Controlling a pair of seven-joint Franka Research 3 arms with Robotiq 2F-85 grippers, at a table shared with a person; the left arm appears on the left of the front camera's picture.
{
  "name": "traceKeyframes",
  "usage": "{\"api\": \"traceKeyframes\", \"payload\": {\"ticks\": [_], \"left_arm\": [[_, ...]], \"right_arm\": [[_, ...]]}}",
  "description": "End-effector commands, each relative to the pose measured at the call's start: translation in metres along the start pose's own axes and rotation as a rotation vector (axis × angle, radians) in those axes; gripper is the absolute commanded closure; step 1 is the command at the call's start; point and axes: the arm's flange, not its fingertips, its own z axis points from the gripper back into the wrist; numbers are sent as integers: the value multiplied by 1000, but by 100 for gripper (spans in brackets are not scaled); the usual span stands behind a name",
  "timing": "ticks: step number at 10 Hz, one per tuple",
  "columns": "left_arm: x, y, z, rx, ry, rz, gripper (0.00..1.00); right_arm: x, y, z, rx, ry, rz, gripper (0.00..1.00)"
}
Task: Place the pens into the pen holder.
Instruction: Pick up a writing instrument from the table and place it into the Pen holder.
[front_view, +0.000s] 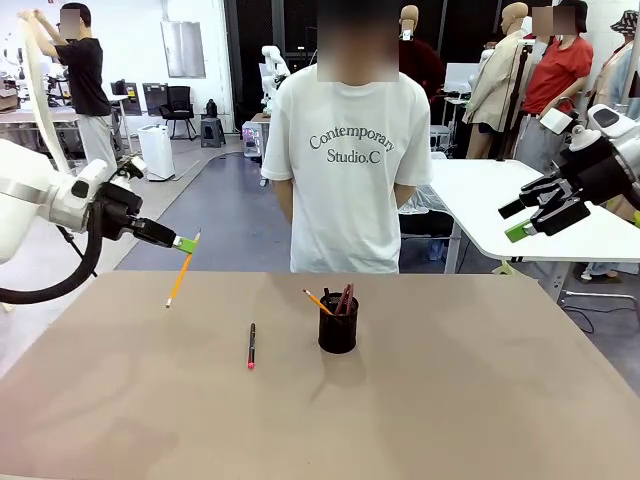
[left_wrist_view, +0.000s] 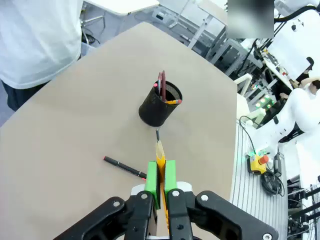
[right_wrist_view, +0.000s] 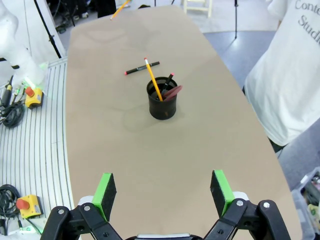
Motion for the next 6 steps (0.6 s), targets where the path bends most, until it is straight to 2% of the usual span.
{"api": "traceKeyframes", "payload": {"ticks": [1,2,3,6], "left_arm": [[-20,-7,11,-90,-107,-307,100],[-18,-6,10,-88,-81,-277,100],[-2,-2,3,-18,-30,-102,100],[-2,-2,3,-18,-30,-102,100]], "right_arm": [[2,0,-1,-13,7,7,0],[2,0,-1,-13,7,7,0],[2,0,-1,-13,7,7,0],[2,0,-1,-13,7,7,0]]}}
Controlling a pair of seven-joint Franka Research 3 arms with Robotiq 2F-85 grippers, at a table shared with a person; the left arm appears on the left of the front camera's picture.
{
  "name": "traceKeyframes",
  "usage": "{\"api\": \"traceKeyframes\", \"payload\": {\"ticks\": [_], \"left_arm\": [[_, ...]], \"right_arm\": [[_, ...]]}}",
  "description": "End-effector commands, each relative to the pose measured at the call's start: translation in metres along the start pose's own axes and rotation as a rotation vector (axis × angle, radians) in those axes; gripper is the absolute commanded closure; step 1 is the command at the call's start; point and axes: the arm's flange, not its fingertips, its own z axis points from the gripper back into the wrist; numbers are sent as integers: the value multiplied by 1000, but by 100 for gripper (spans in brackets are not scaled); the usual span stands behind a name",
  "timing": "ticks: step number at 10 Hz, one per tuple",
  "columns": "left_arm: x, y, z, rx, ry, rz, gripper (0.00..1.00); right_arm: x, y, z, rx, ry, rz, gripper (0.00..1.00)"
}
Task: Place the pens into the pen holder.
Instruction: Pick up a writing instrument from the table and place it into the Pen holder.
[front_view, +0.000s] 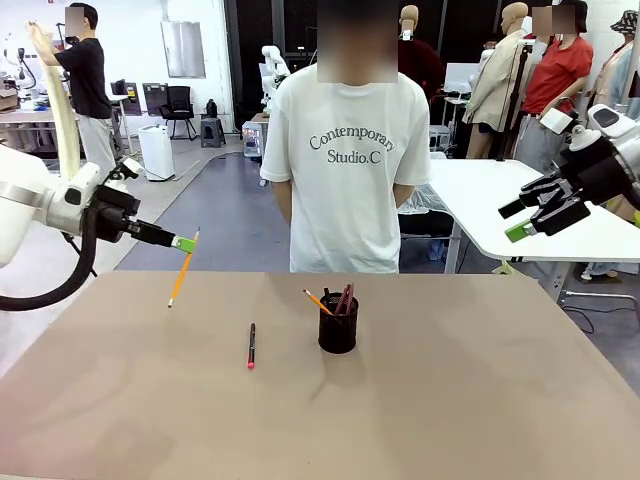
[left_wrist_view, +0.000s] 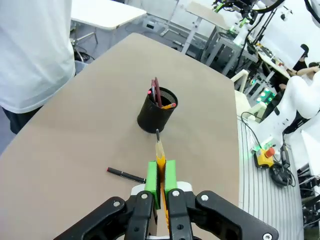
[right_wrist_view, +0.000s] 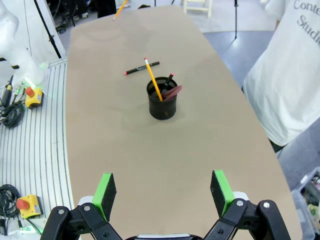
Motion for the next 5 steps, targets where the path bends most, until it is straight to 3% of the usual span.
{"api": "traceKeyframes", "payload": {"ticks": [1,2,5], "left_arm": [[4,-1,1,7,5,15,100],[0,0,0,0,0,0,100],[10,-5,-2,-31,-244,-188,100]], "right_arm": [[2,0,-1,-13,7,7,0],[2,0,-1,-13,7,7,0],[2,0,-1,-13,7,7,0]]}}
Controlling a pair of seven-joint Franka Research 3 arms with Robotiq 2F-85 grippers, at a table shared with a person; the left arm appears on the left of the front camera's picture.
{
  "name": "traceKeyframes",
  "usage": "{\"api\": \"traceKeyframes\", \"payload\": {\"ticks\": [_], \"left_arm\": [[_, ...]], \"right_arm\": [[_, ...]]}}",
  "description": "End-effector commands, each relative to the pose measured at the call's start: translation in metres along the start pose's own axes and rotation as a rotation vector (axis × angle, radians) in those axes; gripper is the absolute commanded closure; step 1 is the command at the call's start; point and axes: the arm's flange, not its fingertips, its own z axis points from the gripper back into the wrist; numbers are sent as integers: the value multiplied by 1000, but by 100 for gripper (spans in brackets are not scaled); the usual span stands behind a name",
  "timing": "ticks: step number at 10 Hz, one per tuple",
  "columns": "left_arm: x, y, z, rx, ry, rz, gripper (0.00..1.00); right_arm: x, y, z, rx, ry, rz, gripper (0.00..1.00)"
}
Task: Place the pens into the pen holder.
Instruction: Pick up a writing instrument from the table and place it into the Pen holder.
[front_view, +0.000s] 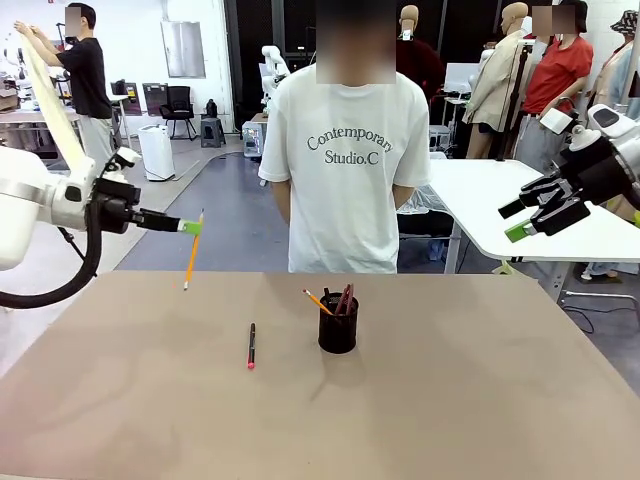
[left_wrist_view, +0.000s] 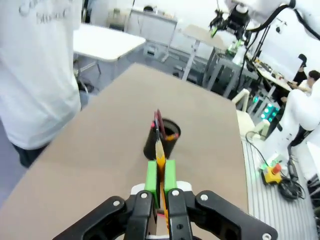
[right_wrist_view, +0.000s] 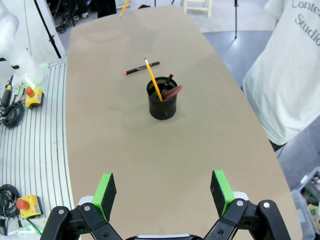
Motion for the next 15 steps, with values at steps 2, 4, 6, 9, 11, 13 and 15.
{"api": "traceKeyframes", "payload": {"ticks": [2,4,6,9,11,13,15], "left_arm": [[2,-9,-1,-88,-208,-188,100],[7,-19,-6,-66,-274,-354,100],[7,-20,-8,-69,-286,-370,100],[13,-15,-10,-69,-254,-356,100],[13,-15,-10,-69,-254,-356,100],[13,-15,-10,-69,-254,-356,100],[13,-15,-10,-69,-254,-356,100]], "right_arm": [[2,0,-1,-13,7,7,0],[2,0,-1,-13,7,7,0],[2,0,-1,-13,7,7,0],[2,0,-1,-13,7,7,0],[2,0,-1,-13,7,7,0],[2,0,-1,-13,7,7,0],[2,0,-1,-13,7,7,0]]}}
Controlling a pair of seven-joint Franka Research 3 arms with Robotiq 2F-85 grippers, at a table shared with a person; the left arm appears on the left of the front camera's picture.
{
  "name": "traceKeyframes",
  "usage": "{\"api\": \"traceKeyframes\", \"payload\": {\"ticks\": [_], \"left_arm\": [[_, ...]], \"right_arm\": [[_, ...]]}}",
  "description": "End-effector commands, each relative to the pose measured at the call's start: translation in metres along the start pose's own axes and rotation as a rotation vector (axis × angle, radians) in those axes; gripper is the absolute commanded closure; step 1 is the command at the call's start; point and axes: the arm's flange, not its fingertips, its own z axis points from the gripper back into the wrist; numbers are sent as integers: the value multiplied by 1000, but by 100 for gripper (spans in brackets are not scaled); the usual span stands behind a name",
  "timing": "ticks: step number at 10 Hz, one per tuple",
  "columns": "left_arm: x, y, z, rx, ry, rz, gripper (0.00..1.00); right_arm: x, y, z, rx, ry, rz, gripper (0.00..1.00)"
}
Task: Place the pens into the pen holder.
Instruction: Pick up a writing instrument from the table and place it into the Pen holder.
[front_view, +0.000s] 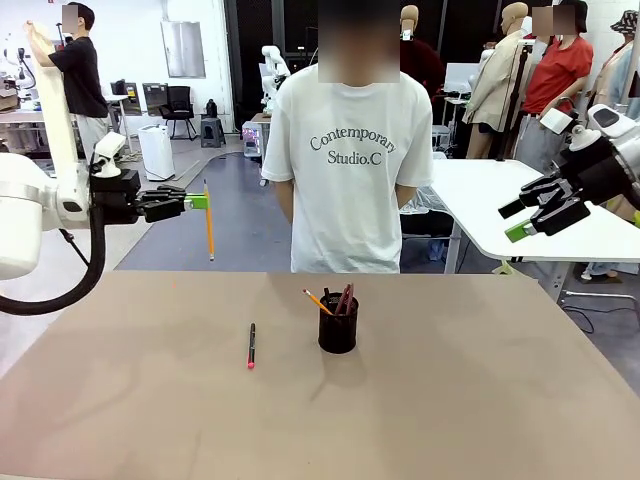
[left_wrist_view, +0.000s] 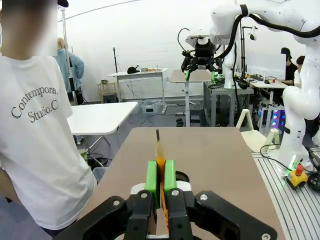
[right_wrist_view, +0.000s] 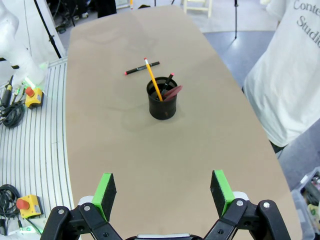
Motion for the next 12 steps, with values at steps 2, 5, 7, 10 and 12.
{"api": "traceKeyframes", "payload": {"ticks": [2,5,7,10,12], "left_arm": [[3,0,0,3,0,-3,100],[0,1,-8,13,25,-29,100],[7,3,-46,15,-5,-46,100],[0,-3,-115,-50,-66,-78,100],[-15,-4,-158,-77,-97,-95,100]], "right_arm": [[2,0,-1,-13,7,7,0],[2,0,-1,-13,7,7,0],[2,0,-1,-13,7,7,0],[2,0,-1,-13,7,7,0],[2,0,-1,-13,7,7,0]]}}
